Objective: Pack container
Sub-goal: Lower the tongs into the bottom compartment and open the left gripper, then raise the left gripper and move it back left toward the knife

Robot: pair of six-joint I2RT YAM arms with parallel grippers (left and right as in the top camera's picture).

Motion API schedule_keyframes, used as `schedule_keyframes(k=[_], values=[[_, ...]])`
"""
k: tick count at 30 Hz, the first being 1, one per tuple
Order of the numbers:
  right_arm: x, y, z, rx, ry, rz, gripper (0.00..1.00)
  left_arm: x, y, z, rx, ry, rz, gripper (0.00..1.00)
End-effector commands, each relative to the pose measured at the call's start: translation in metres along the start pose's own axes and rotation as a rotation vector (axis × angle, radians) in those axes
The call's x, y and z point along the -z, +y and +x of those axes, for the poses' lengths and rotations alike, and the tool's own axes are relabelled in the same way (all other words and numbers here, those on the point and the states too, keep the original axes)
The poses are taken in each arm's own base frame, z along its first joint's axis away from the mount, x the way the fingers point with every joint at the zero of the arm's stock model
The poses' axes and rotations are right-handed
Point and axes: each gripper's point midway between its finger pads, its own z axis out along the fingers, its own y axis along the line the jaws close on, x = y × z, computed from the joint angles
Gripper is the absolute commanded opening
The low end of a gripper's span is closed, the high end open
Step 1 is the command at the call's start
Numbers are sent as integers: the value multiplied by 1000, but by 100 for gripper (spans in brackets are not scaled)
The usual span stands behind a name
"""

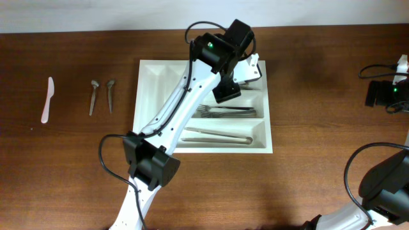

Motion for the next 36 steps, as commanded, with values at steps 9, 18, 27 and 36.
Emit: schedule_keyframes(k=[9, 18, 27, 36], values=[[0, 0, 0, -4, 1, 5, 99, 28, 24, 23, 58, 102, -156, 83], [0, 0, 0, -4, 1, 5, 99, 53, 54, 33, 148, 79, -269, 87], [0, 0, 0, -4, 1, 5, 99, 91, 85, 66, 306, 44, -332, 96], [0, 0, 0, -4, 1, 5, 98, 98, 119, 108, 435, 66, -372, 99]])
